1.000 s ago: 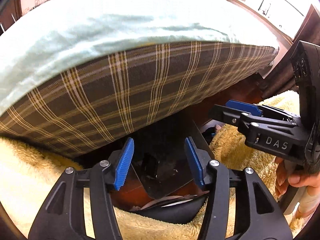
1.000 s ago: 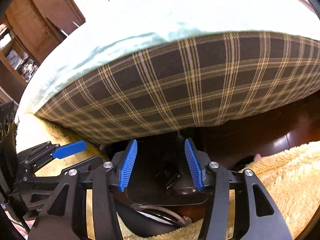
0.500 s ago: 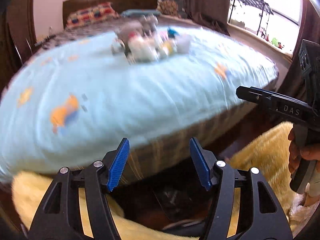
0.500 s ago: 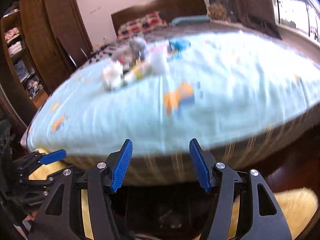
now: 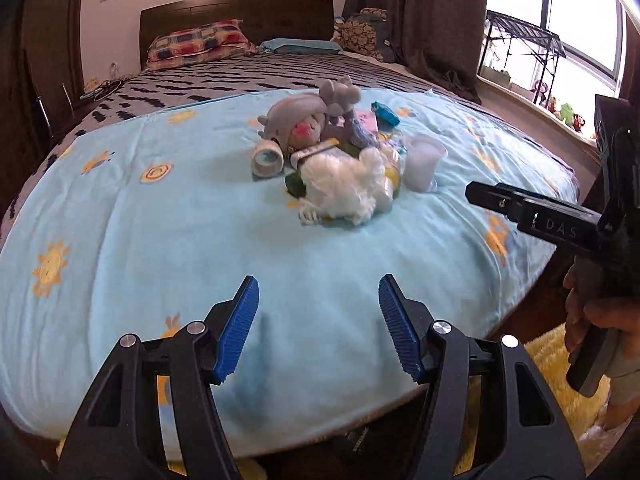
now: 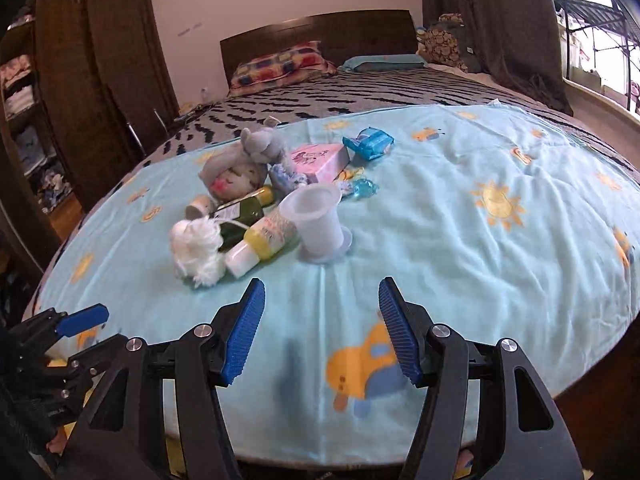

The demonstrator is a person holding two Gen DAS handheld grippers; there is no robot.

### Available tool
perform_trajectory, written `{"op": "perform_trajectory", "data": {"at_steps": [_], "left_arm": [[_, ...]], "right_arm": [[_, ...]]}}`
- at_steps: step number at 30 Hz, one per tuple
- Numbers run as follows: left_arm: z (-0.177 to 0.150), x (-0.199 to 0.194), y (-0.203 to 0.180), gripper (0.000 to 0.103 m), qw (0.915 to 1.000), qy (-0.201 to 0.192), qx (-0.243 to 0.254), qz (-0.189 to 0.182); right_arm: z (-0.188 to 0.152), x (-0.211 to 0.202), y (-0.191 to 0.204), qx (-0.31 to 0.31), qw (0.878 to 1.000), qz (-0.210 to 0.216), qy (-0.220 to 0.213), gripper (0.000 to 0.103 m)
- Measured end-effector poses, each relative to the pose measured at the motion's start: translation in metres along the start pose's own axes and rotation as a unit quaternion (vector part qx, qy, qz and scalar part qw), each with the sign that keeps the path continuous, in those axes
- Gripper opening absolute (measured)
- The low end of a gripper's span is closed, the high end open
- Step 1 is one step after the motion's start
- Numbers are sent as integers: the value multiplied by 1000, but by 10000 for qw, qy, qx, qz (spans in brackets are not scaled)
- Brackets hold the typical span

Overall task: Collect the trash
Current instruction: 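Raise both open grippers back over the items on the bed, then grasp the white yarn ball with the left gripper while the right gripper grasps the white plastic cup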

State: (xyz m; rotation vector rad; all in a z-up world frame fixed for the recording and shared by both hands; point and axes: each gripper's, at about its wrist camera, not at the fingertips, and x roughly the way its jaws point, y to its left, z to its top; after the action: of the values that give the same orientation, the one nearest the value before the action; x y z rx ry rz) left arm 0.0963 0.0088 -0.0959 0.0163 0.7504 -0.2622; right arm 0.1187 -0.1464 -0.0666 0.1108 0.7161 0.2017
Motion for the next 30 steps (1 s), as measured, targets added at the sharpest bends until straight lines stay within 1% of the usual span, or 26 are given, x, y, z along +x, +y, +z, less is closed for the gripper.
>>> {"op": "perform_trajectory", "data": {"at_steps": [3, 6, 9, 14, 19, 21, 22, 24, 25, 28, 30], "left_arm": [[13, 9, -4, 59, 9999, -27, 33, -97], [23, 19, -11, 59, 9999, -44, 136, -78], [33, 29, -13, 59, 9999, -43, 132, -88], [47, 48, -14, 59, 9999, 2, 131, -48], [53, 66, -8, 58, 9999, 113, -20, -67], [55, 71, -6, 50, 9998, 132, -44, -156], [56, 73, -6, 45, 9997, 148, -46, -199], [57, 76, -7, 44, 9996, 164, -36, -205], [58, 77, -7, 44, 9997, 163, -20, -201], [59, 74, -8, 42, 9998, 138, 33, -167], [59, 68, -8, 42, 9999, 87, 81, -72]], "right_arm": [[9, 16, -1, 50, 10000, 68, -6, 61], [17, 30, 1, 58, 9998, 197, 9, 61], [24, 42, 5, -62, 9999, 97, 17, 60], [31, 66, 7, -103, 9998, 31, 155, 60], [37, 77, 7, -25, 9997, 168, 170, 60], [40, 79, 9, -14, 9995, 268, 189, 60], [41, 81, 10, -45, 9994, 279, 188, 60], [44, 83, 13, -116, 9993, 300, 168, 56], [45, 83, 14, -126, 9993, 314, 161, 48], [47, 79, 15, -131, 9993, 341, 95, 48], [47, 71, 16, -176, 9993, 336, -27, 48]]}}
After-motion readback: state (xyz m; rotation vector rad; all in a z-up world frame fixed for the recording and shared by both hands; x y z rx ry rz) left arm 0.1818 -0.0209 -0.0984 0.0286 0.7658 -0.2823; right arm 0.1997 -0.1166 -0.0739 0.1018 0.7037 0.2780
